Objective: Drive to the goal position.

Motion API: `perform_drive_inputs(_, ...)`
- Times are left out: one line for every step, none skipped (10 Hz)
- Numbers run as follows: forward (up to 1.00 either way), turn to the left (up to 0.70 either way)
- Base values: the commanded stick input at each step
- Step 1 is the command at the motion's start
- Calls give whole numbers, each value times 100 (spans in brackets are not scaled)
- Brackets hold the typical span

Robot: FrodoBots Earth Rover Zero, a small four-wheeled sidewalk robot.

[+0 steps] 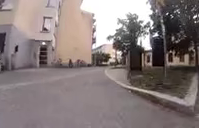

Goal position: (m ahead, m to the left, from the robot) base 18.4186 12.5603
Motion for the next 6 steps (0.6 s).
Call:
perform_drive_inputs(60,15)
perform_drive_inputs(60,15)
perform_drive_inputs(60,15)
perform_drive_inputs(60,15)
perform_drive_inputs(60,5)
perform_drive_inputs(60,0)
